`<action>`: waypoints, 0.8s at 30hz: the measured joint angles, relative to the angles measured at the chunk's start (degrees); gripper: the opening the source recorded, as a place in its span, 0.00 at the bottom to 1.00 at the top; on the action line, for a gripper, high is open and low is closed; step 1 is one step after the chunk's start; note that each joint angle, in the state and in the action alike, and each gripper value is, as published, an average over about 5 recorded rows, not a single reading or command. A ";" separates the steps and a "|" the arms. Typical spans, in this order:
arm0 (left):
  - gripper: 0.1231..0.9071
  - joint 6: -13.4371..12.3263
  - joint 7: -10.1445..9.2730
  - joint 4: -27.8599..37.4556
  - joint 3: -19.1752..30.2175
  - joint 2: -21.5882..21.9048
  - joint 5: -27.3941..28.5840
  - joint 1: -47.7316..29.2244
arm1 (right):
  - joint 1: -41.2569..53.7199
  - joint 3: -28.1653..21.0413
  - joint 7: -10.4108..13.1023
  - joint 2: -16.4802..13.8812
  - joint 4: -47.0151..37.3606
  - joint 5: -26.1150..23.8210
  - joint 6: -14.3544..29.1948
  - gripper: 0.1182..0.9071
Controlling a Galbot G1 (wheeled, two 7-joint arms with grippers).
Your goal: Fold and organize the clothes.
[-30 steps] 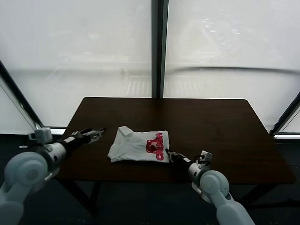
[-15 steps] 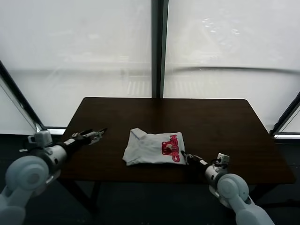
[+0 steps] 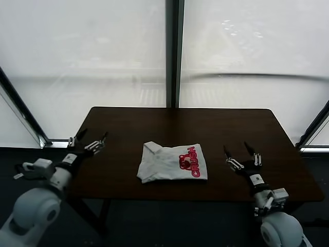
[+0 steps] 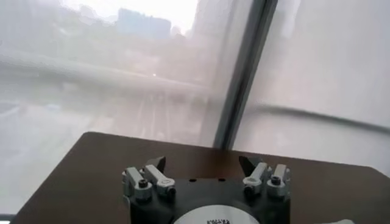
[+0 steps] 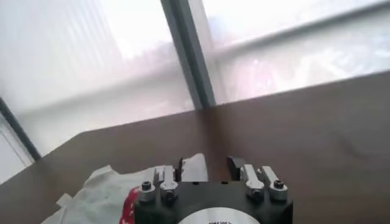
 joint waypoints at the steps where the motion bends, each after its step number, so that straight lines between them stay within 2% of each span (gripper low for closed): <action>1: 1.00 -1.70 0.64 -0.18 -0.54 -0.42 1.79 1.28 | -1.74 1.06 0.44 0.49 0.41 -1.78 2.54 1.00; 3: 1.00 -4.73 1.41 -0.52 -1.55 -1.28 4.92 3.88 | -5.18 2.96 1.24 1.53 1.18 -4.49 6.60 1.00; 6: 1.00 -7.85 1.67 -1.24 -2.86 -2.58 8.55 7.98 | -10.19 5.39 1.92 3.12 2.14 -6.75 11.02 1.00; 10: 1.00 -10.91 1.55 -2.41 -4.42 -4.35 12.17 14.47 | -16.59 8.07 2.40 5.17 3.29 -7.74 14.25 1.00; 19: 1.00 -12.99 1.58 -5.74 -8.04 -7.85 14.40 29.79 | -28.56 9.66 3.24 7.65 6.07 -9.05 14.77 1.00; 24: 1.00 -14.19 1.65 -6.34 -9.29 -8.96 14.45 34.84 | -31.91 9.81 3.26 7.85 7.07 -8.86 13.90 1.00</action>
